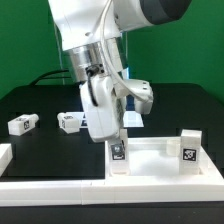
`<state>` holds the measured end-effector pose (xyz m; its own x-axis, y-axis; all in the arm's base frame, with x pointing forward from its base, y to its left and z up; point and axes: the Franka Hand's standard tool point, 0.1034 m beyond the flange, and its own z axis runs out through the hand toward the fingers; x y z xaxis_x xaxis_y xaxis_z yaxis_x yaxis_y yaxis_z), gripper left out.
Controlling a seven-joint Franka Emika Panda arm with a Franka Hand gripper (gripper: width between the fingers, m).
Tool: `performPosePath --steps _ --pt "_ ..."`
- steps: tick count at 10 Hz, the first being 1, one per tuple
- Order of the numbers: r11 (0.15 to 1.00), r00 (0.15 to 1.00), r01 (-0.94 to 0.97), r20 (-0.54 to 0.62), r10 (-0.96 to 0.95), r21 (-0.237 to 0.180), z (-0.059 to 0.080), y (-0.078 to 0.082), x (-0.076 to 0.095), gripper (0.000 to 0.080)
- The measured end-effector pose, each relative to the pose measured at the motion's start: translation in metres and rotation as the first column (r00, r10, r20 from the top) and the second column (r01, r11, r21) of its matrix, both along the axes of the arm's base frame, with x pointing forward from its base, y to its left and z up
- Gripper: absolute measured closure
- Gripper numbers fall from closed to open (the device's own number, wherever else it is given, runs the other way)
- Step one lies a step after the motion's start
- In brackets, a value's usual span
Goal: Assemble square table
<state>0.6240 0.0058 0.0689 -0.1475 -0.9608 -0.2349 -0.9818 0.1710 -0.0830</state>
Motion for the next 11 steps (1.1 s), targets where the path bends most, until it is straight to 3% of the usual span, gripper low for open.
performPosePath --steps 2,3,4,5,9,11 --pt "1.0 1.0 -0.03 0.006 0.03 -0.004 -0.0003 -0.0008 -0.0003 0.0509" --pt "0.987 0.987 -0.156 0.022 0.156 -0.032 -0.001 -0.0024 -0.0009 0.042" --pt "0.929 0.929 -0.362 0.043 0.366 -0.079 -0.0025 -0.0048 -0.0014 0.0251" --pt "0.88 0.881 -0.463 0.053 0.47 -0.101 -0.003 -0.0049 -0.0018 0.0173" --pt "0.734 0.736 -0.661 0.057 0.675 -0.156 -0.0026 -0.0078 -0.0022 0.015" --pt "0.402 0.409 -0.884 0.02 0.912 -0.238 0.0038 0.0021 -0.0007 0.015"
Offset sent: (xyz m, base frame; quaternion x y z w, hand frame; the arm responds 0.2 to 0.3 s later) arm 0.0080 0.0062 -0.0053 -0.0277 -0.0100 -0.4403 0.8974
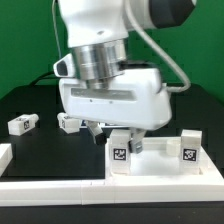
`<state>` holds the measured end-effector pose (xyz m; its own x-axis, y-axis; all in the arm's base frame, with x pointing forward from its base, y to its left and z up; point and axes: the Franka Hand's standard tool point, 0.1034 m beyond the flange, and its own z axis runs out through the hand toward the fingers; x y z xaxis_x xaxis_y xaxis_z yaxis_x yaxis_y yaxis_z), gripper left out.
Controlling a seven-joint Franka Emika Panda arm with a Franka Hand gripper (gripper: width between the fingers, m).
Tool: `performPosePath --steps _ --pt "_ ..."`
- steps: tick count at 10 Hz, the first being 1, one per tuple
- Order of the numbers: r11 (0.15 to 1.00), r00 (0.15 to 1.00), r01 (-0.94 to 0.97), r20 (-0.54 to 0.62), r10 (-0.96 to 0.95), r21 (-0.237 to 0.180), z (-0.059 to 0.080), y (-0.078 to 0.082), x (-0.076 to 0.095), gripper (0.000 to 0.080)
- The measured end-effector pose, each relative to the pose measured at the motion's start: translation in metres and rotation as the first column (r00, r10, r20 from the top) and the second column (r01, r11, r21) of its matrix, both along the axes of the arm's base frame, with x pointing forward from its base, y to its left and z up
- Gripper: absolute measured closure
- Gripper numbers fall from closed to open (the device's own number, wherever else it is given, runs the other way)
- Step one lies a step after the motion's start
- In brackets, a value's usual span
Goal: Assemble square table
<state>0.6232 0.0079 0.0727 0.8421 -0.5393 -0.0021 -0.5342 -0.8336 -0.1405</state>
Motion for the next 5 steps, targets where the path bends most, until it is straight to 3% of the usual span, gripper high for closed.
performPosePath --steps 1,4,5 --pt "0.98 0.98 -0.196 0.026 0.197 -0.021 -0.0004 0.0006 0.0003 0.015" --pt "0.989 0.988 -0.15 0.023 0.15 -0.016 -0.0014 0.0003 -0.0001 0.0187" --pt "0.996 0.996 -0.086 0.016 0.086 -0.01 -0.0016 0.0004 -0.0002 0.0362"
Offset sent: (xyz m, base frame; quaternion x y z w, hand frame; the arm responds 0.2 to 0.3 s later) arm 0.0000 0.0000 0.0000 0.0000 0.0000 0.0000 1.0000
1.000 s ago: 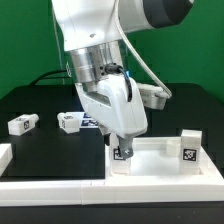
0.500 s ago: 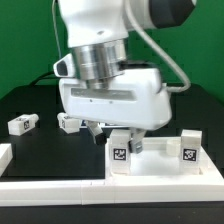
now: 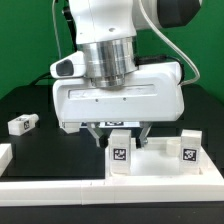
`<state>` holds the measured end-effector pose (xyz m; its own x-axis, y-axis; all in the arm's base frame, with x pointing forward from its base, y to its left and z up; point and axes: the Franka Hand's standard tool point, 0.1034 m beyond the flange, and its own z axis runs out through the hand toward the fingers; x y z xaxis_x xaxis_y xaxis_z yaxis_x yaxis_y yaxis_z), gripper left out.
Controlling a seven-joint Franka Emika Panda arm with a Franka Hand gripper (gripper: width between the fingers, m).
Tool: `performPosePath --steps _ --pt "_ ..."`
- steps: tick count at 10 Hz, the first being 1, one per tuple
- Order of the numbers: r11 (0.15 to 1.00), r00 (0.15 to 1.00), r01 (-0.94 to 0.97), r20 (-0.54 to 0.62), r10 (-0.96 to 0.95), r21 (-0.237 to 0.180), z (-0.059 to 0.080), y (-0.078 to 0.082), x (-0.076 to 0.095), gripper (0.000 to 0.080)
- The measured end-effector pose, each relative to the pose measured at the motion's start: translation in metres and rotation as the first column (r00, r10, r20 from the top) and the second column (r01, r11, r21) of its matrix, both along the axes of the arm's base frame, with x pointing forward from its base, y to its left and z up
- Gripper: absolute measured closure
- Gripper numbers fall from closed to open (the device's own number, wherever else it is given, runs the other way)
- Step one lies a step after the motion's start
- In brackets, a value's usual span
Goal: Assemble square table
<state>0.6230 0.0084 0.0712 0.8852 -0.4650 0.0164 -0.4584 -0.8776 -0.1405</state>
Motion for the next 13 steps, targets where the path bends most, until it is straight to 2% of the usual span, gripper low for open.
performPosePath --steps 1,2,4,5,6,7,8,9,10,11,12,13 --pt "0.998 0.998 0.059 -0.007 -0.059 0.005 -0.0001 0.0 0.0 0.0362" --pt "0.989 0.989 0.15 -0.019 -0.15 0.01 -0.0002 -0.0005 -0.0001 0.0508" --pt "0.945 0.945 0.328 -0.008 -0.328 0.014 -0.0007 -0.0052 0.0004 0.0508" --pt "0.875 0.875 0.483 -0.037 -0.482 0.024 -0.0008 -0.0053 -0.0007 0.0508" --pt "0.754 0.755 0.655 -0.082 -0.651 0.044 -0.001 -0.0064 -0.0002 0.0508" --pt "0.583 0.585 0.81 -0.147 -0.797 0.066 -0.0014 -0.0068 0.0011 0.0508" --pt "0.45 0.456 0.89 -0.185 -0.87 0.075 -0.0023 -0.0066 0.0022 0.0508" --pt "0.353 0.359 0.933 -0.211 -0.909 0.067 -0.0021 -0.0059 0.0027 0.0508" --pt "0.304 0.31 0.951 -0.221 -0.925 0.06 -0.0018 -0.0052 0.0031 0.0508" --pt "0.312 0.318 0.948 -0.219 -0.922 0.061 -0.002 -0.0052 0.003 0.0508" --pt "0.417 0.424 0.906 -0.19 -0.886 0.074 -0.0019 -0.006 0.0036 0.0508" --pt "0.636 0.643 0.766 -0.111 -0.758 0.095 -0.0011 -0.0081 0.0062 0.0395"
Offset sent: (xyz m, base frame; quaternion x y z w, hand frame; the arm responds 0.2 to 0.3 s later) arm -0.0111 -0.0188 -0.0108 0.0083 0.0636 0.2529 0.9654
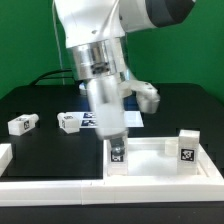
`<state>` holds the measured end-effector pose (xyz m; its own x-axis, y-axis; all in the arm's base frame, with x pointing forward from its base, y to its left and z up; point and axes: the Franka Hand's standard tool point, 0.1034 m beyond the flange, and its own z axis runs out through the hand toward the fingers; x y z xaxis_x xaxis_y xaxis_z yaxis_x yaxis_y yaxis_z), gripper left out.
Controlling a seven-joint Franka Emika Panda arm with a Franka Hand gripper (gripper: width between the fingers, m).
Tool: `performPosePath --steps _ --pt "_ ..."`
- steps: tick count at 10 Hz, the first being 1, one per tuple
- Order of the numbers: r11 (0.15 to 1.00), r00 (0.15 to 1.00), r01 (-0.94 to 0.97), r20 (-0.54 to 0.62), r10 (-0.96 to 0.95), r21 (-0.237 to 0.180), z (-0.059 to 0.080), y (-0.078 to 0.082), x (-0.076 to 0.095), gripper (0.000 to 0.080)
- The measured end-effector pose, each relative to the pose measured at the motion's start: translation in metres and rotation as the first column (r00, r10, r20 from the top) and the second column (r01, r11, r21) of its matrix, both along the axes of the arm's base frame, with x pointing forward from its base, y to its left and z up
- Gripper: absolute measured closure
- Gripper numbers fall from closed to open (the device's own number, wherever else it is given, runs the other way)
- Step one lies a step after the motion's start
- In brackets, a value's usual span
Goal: Assemble square table
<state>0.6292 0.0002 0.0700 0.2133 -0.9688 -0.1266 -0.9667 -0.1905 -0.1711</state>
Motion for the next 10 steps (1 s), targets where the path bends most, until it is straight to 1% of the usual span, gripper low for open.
performPosePath --steps 1,2,3,4,5,6,7,8,9,10 --pt "0.979 0.979 -0.199 0.033 0.201 -0.037 -0.001 -0.002 0.0 0.026" --pt "0.956 0.957 -0.287 0.036 0.289 -0.054 -0.001 -0.001 -0.001 0.026" --pt "0.932 0.933 -0.355 0.044 0.358 -0.07 -0.001 -0.003 -0.001 0.0175" --pt "0.902 0.903 -0.422 0.045 0.427 -0.089 -0.001 -0.004 -0.001 0.0155" --pt "0.858 0.861 -0.501 0.041 0.507 -0.111 -0.001 -0.004 -0.001 0.0155" --pt "0.703 0.712 -0.691 0.009 0.702 -0.169 -0.002 -0.002 -0.002 0.015" --pt "0.504 0.52 -0.839 -0.029 0.853 -0.207 -0.003 0.003 -0.003 0.015" --pt "0.329 0.345 -0.922 -0.05 0.937 -0.204 -0.006 -0.001 -0.006 0.015" --pt "0.286 0.301 -0.938 -0.051 0.952 -0.196 -0.008 -0.008 -0.008 0.015" --pt "0.36 0.376 -0.913 -0.048 0.926 -0.193 -0.008 -0.007 -0.007 0.015"
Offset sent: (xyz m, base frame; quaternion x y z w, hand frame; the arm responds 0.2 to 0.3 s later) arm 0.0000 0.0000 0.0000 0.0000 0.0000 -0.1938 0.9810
